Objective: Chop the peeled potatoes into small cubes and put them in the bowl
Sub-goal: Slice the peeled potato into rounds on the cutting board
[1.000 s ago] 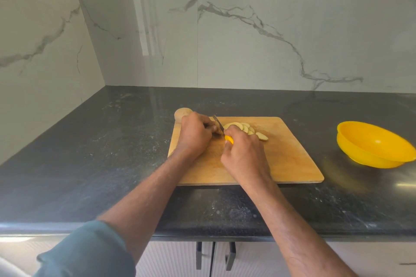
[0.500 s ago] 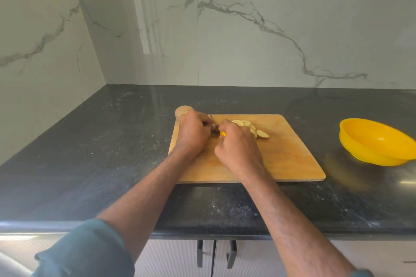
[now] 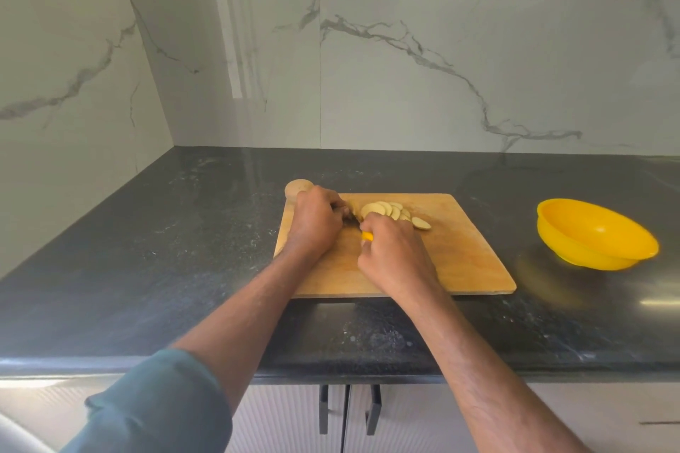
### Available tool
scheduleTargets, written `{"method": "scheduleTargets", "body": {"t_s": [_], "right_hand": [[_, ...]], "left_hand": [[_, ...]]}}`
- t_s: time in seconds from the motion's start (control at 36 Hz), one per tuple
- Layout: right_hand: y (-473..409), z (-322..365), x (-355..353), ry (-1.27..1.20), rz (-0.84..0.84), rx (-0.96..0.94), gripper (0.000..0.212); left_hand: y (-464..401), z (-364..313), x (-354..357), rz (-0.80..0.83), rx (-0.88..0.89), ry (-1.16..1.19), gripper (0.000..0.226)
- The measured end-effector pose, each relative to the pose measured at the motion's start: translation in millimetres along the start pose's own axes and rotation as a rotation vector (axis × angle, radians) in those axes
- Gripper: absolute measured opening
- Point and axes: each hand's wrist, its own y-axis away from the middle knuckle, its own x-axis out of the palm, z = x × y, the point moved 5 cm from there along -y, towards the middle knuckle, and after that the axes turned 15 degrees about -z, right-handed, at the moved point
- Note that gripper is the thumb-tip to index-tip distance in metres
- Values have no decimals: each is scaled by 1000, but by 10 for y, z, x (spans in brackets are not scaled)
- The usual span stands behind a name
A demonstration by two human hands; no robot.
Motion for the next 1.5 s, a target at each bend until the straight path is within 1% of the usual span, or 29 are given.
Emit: {"method": "scheduleTargets", "body": {"t_s": [0.22,0.33,0.44,0.53,0.64,0.72,0.81,0.89,1.0,1.08,1.19,1.28,1.42,1.5], "right_hand": [[147,-137,-118,-52,-21,-3,30],[126,-303,-168,-69,-40,55,25],[15,-454,-177,-155,-95,111,21],[-94,-513,-214,-167,-135,131,21],[-98,-552,-200,-229,-184,109,18],[-28,-542,-199,-218,-294,62,19],[4,-533,-195,-169,-351,43,24],[3,-559,-222,-157,-392,85,28],[-33,-618,-202,-176,-382,172,28],[-60,-634,-183,-195,-365,200,28],[-91,-639,-160,-195,-352,195,28],[-107,-647,-119,-180,-335,171,28],[-150,-662,-88,-162,-323,140,28],[-153,-665,-82,-161,-328,125,27]], "left_hand": [[10,-28,33,22,20,-34,10],[9,-9,60,38,24,-34,10],[7,9,57,35,44,-29,11],[2,8,60,34,55,-20,12],[-4,31,68,29,49,-15,10],[-10,30,79,29,56,-14,8],[-5,22,70,30,54,-4,16],[2,0,63,40,74,-6,27],[9,-16,60,62,84,-22,34],[23,-47,78,106,91,-26,42],[57,-135,121,180,223,-104,52],[51,-140,149,217,249,-166,49],[17,-118,162,206,208,-136,46],[11,-105,173,198,215,-143,46]]}}
